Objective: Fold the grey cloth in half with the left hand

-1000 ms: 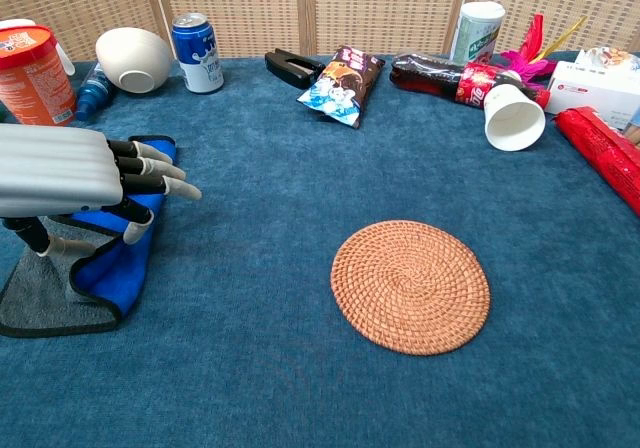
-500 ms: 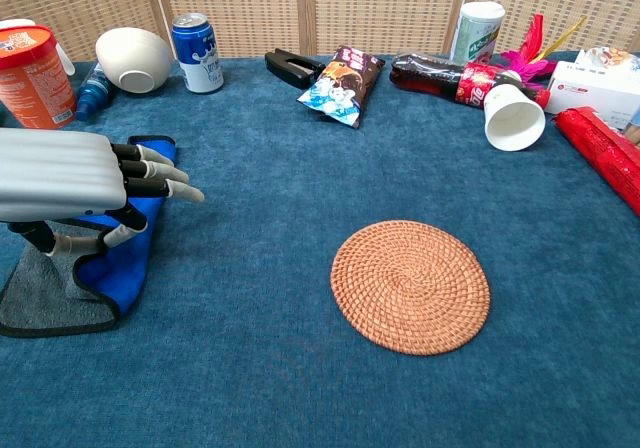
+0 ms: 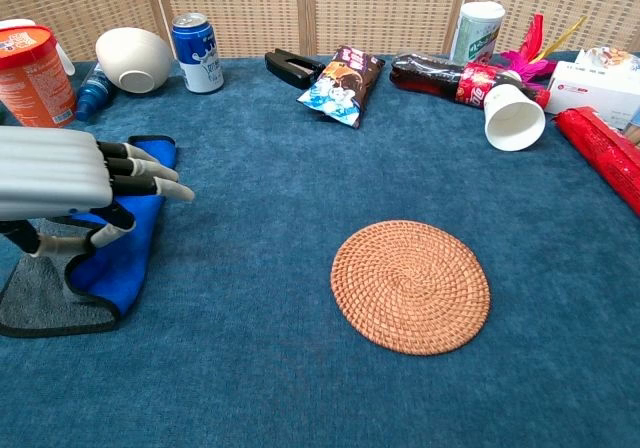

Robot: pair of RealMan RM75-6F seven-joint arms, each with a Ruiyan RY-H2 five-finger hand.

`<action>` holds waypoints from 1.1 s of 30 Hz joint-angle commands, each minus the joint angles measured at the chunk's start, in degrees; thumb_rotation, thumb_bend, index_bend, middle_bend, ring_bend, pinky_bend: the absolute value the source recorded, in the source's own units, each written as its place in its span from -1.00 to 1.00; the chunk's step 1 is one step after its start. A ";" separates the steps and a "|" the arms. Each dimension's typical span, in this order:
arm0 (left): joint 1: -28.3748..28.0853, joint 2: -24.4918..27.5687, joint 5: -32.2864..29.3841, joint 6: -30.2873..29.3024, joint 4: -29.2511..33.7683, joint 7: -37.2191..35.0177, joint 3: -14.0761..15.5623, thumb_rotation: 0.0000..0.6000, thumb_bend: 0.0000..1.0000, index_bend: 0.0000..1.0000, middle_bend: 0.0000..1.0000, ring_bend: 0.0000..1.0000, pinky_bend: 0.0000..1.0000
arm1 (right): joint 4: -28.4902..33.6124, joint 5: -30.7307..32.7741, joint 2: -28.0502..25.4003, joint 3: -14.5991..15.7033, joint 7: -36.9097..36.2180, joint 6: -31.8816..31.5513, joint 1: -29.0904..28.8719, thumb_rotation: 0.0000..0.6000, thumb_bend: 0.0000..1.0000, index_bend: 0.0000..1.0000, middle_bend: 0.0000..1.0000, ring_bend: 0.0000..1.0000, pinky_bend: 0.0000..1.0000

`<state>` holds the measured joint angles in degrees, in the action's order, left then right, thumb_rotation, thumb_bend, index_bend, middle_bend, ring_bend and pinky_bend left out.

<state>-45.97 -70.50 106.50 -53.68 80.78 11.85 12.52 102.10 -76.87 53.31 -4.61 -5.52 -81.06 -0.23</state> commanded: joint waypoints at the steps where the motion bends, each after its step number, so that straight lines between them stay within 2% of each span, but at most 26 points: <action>1: 0.70 1.56 0.83 -1.41 1.29 -0.64 0.93 1.00 0.16 0.21 -1.00 -1.00 -0.74 | 0.00 -0.03 0.10 0.05 0.26 0.05 -0.05 1.00 -1.00 -0.95 -1.00 -1.00 -1.00; 6: 2.01 4.04 2.34 -3.23 2.51 -1.07 2.90 1.00 0.16 0.21 -1.00 -1.00 -0.74 | 0.12 -0.21 0.42 0.22 1.05 0.18 -0.20 1.00 -1.00 -0.95 -1.00 -1.00 -1.00; 14: 3.80 5.16 4.38 -5.34 3.02 -1.67 4.78 1.00 0.16 0.21 -1.00 -1.00 -0.74 | 0.44 -0.63 1.11 0.59 2.74 0.38 -0.47 1.00 -1.00 -0.95 -1.00 -1.00 -1.00; 33: 7.96 5.70 4.89 -7.78 0.32 -3.56 6.67 1.00 0.16 0.21 -1.00 -1.00 -0.73 | 0.75 -1.20 2.07 1.23 4.91 0.78 -0.84 1.00 -1.00 -0.95 -1.00 -1.00 -1.00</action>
<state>-38.19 -64.73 111.42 -61.35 81.28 8.46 19.10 102.84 -78.06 55.37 -3.39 -0.63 -80.28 -1.07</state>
